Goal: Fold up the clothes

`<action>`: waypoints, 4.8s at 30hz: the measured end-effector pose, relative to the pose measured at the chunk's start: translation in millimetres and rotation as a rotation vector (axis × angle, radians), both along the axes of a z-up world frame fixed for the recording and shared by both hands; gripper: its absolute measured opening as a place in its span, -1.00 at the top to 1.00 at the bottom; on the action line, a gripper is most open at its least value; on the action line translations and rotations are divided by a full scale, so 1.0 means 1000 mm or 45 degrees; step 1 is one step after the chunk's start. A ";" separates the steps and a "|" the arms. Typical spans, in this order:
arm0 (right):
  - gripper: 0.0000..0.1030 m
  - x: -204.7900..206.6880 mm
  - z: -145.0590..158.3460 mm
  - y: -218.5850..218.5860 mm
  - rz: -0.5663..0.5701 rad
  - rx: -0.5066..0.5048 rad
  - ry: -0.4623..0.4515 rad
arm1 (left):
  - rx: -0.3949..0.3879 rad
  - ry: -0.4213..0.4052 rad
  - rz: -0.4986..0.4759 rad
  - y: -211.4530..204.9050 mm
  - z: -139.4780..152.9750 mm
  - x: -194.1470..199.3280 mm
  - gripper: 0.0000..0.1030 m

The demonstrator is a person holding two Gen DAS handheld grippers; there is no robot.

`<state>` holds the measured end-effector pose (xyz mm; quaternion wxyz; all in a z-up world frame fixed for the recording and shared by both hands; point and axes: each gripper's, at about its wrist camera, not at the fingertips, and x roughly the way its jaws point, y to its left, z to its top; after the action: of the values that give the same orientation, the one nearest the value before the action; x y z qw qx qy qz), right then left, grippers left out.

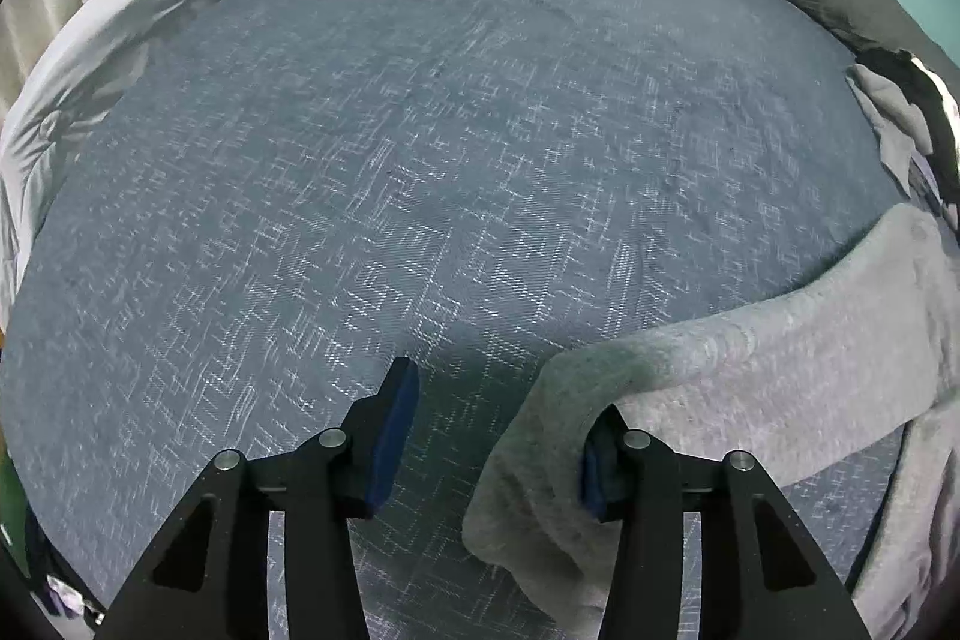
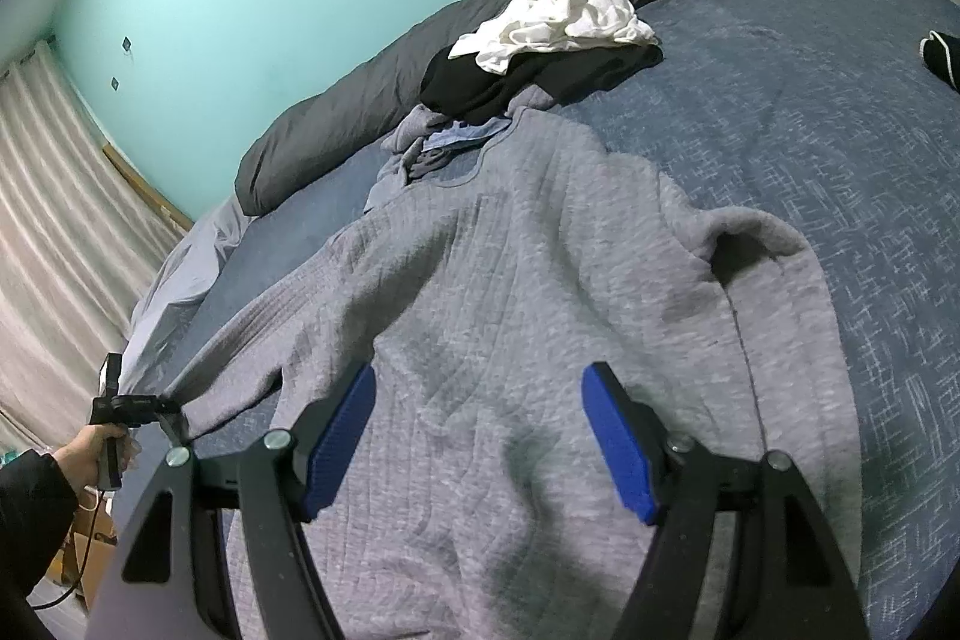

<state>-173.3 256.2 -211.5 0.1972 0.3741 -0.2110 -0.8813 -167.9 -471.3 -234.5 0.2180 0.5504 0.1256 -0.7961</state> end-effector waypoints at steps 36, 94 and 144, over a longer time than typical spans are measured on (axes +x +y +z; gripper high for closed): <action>-0.40 0.005 0.019 -0.010 0.026 0.024 0.051 | -0.010 0.139 -0.064 0.025 0.038 0.049 -0.05; 0.90 -0.014 0.124 0.110 -0.086 0.799 -0.070 | 0.373 0.407 -0.535 0.320 -0.046 0.074 -0.05; 0.90 -0.012 -0.018 0.123 -0.031 0.477 -0.284 | 0.422 0.415 -0.533 0.318 -0.047 0.070 -0.05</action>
<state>-185.7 378.7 -229.6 0.0890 0.4968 -0.0687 -0.8606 -98.1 -153.0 -281.8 -0.0663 0.4576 0.1709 -0.8701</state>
